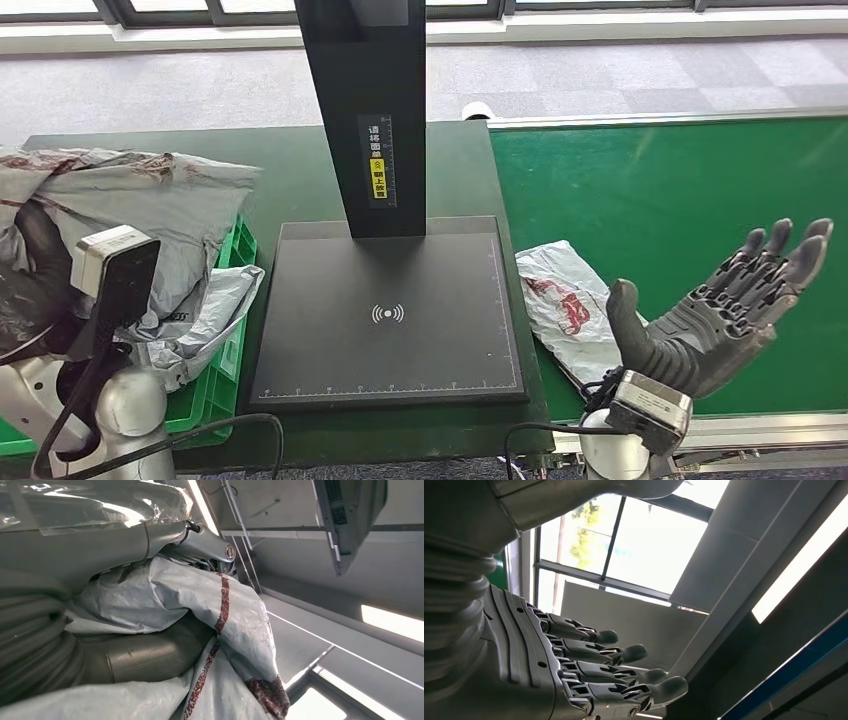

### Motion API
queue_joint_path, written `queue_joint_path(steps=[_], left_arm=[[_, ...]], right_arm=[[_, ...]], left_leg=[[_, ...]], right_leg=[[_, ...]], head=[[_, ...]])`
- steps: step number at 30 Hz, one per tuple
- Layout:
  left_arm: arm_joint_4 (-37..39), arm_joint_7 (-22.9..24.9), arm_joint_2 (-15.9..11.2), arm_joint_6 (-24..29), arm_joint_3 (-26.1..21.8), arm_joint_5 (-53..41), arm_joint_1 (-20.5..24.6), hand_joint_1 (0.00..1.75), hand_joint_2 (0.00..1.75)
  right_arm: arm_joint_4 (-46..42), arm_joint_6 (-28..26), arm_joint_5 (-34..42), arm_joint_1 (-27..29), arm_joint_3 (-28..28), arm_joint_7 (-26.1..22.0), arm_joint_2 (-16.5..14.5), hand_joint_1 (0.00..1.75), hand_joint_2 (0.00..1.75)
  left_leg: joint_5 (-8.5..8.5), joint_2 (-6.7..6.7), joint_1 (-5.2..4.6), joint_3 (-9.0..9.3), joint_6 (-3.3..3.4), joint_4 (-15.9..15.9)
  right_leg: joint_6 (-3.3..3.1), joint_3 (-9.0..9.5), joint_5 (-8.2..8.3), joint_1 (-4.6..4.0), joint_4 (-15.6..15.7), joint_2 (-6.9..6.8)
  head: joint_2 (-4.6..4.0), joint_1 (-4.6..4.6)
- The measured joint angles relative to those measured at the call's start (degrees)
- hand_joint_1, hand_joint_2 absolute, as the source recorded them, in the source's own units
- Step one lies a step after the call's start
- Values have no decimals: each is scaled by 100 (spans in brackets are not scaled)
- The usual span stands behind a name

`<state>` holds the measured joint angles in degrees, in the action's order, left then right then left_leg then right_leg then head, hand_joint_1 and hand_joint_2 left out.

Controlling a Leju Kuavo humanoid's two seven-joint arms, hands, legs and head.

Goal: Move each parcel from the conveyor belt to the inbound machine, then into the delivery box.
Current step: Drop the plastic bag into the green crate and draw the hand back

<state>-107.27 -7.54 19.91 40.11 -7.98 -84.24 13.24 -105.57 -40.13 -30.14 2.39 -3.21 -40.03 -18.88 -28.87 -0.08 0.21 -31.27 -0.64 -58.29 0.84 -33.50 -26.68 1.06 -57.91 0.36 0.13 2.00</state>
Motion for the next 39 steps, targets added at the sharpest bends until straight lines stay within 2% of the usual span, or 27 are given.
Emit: queue_joint_path(steps=[3,5,10,15,17,20,22,39], left_arm=[[-7,-142,0,0,-200,189,6,175,175],[16,-438,1,-1,-455,497,31,175,175],[377,-1809,5,-3,-1759,1657,270,175,175],[717,-2483,7,-4,-2742,2187,477,175,175],[848,-2433,8,-4,-2961,2119,515,175,175],[1150,-2025,9,-6,-3125,1645,539,175,175],[1302,-1924,13,-7,-3187,1490,540,175,175],[1673,-1889,22,-7,-3351,1452,546,175,175]], right_arm=[[-3,0,1,1,0,0,0,0,175],[-5,0,11,8,0,1,0,0,175],[-23,0,70,76,0,1,-1,0,175],[-33,0,85,113,1,-1,-2,0,175],[-44,0,86,129,2,-1,-2,0,175],[-58,0,84,163,3,-1,-2,0,175],[-59,0,83,179,4,-1,-2,0,175],[-105,0,83,230,7,-1,-4,0,175]], left_leg=[[-1,0,0,-2,0,0],[-1,1,0,-2,0,0],[-1,7,1,3,-1,1],[3,0,12,0,-7,1],[3,-2,10,0,-7,1],[3,-8,8,-2,-7,0],[3,-7,8,-4,-7,-1],[3,-7,9,-3,-7,-1]], right_leg=[[0,0,0,1,0,0],[0,-1,0,1,0,0],[-1,-4,0,-4,0,4],[-3,-2,1,-10,-1,1],[-3,0,1,-8,0,-1],[-2,1,1,-7,0,-7],[-2,0,1,-6,0,-6],[-2,-1,1,-8,0,-6]], head=[[0,0],[0,0],[0,-1],[0,1],[0,1],[0,1],[0,1],[0,1]])
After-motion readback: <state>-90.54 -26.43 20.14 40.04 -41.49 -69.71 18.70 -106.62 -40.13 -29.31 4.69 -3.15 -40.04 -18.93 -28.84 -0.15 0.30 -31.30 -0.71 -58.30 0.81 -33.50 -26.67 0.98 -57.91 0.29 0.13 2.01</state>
